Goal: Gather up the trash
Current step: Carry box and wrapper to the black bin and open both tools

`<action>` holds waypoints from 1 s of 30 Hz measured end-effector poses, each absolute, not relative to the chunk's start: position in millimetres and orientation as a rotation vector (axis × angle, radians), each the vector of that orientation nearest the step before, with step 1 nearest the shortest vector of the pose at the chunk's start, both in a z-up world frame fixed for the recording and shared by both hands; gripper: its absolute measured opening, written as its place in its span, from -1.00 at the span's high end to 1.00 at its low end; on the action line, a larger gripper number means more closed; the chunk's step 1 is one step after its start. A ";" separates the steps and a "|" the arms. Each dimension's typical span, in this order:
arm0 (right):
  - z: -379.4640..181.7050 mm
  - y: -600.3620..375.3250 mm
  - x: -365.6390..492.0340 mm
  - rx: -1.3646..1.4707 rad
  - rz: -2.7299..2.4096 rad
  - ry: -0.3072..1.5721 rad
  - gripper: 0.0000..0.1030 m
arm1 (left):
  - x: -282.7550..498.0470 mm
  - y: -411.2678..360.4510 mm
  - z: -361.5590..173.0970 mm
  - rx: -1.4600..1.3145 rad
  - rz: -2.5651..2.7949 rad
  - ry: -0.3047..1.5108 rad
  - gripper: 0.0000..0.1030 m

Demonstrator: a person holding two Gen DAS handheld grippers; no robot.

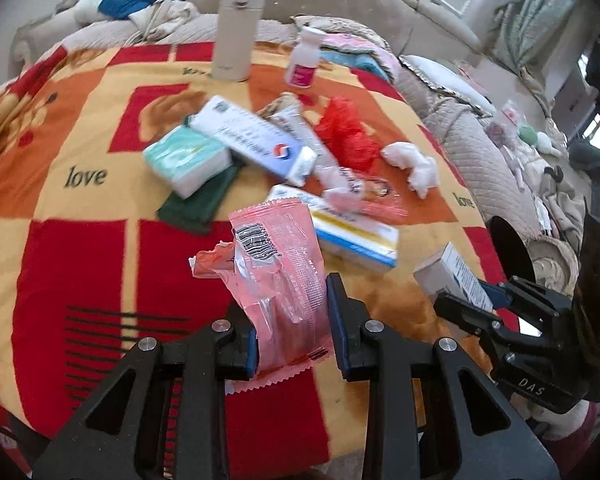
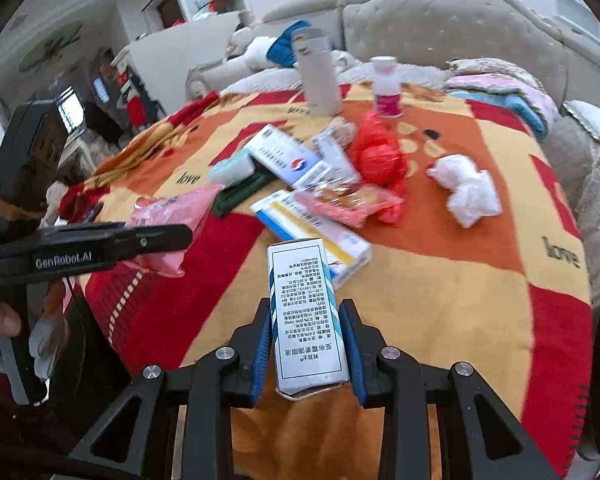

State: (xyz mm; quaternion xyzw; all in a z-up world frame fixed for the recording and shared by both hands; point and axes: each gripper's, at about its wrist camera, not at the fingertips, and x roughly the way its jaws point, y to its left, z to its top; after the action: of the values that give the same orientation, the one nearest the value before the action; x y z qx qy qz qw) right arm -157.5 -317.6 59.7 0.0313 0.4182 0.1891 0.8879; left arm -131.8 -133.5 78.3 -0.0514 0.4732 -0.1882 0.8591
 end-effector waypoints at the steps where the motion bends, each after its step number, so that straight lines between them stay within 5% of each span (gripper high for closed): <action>1: 61.4 -322.1 -158.3 0.072 0.381 0.863 0.39 | -132.0 -141.0 79.5 -0.096 -0.401 0.989 0.49; 30: 73.1 -484.4 -184.6 0.232 0.068 0.798 0.39 | -130.6 -307.9 89.9 0.138 -0.563 0.925 0.49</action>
State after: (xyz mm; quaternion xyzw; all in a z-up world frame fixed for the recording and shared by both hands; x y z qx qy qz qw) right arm -184.6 -484.4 73.1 0.1129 0.3874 0.0331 0.9144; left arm -130.6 -307.9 89.9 0.0656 0.4397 -0.2675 0.8549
